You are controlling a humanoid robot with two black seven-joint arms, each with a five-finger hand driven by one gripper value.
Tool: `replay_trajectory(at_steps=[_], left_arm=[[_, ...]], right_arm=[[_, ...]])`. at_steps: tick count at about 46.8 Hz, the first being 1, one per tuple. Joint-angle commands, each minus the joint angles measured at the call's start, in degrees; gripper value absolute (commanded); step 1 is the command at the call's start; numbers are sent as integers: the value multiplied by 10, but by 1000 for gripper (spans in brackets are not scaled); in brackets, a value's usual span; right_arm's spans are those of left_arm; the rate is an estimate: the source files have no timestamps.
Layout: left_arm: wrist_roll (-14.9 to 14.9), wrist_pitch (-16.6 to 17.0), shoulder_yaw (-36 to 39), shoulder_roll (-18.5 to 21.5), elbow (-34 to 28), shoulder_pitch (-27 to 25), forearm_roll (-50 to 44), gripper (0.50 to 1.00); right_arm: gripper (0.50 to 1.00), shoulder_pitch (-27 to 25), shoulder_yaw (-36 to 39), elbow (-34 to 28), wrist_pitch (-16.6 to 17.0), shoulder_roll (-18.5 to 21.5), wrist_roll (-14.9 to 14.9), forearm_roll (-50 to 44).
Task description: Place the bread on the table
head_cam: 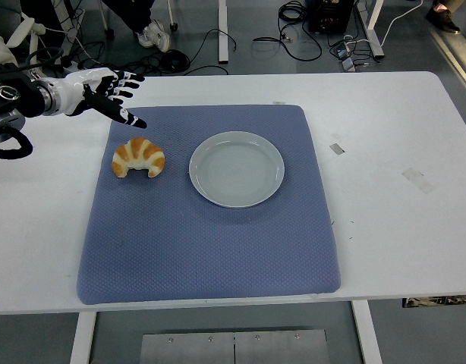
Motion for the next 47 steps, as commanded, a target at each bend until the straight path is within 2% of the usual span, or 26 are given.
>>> replay_trajectory(at_steps=[1, 21, 29, 47], left_arm=[[-1, -3, -29, 1, 8, 13, -16, 987], [4, -4, -167, -16, 75, 84, -135, 992], [4, -3, -200, -33, 116, 88, -141, 992], [-3, -4, -237, -34, 152, 106, -145, 992]], right_arm=[[1000, 0, 0, 0, 0, 0, 0, 0], [1000, 0, 0, 0, 0, 0, 0, 0], [1000, 0, 0, 0, 0, 0, 0, 0], [1000, 0, 0, 0, 0, 0, 0, 0]])
